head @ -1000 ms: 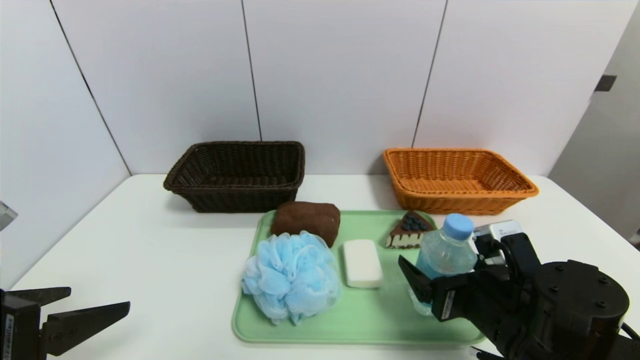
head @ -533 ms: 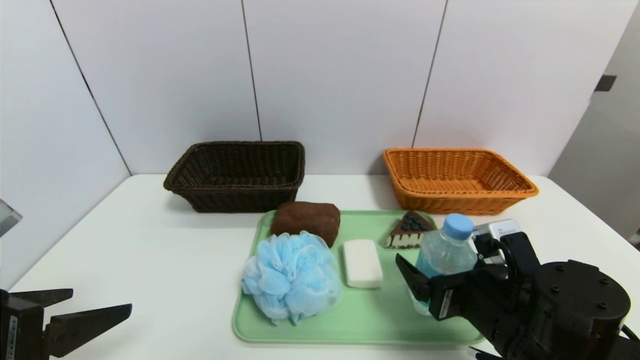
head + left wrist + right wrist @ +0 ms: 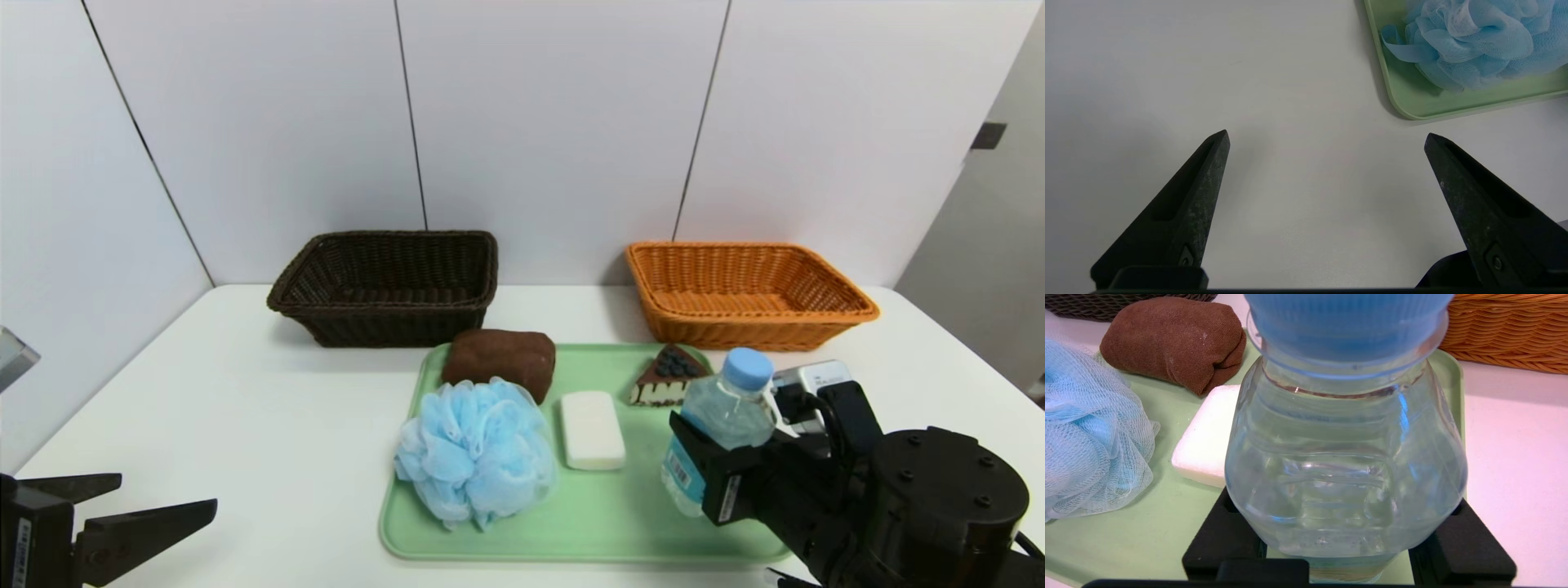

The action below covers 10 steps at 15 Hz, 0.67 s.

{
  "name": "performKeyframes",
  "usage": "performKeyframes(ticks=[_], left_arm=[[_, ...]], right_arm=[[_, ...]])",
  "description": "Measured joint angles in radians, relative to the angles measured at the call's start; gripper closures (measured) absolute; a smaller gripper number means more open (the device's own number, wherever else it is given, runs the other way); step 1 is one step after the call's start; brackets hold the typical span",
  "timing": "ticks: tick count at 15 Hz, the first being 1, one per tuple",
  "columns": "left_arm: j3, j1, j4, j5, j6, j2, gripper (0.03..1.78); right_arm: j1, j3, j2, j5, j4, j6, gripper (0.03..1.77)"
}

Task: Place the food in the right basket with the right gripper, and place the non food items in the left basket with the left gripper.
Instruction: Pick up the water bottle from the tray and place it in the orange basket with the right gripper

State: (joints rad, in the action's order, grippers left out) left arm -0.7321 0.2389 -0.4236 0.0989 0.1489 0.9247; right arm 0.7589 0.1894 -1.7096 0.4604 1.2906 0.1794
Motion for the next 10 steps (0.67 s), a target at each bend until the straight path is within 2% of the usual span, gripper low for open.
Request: performKeyframes(ticks=[6,10], left_arm=[[0.0,0.0,-0.001,0.0,0.0,0.0,0.12],[0.0,0.0,-0.005,0.001,0.0,-0.005,0.12]], right_arm=[[0.039,-0.003,0.018,-0.004,0.014,0.011,0.96],[0.046,0.01,0.101,-0.011,-0.02,-0.013,0.96]])
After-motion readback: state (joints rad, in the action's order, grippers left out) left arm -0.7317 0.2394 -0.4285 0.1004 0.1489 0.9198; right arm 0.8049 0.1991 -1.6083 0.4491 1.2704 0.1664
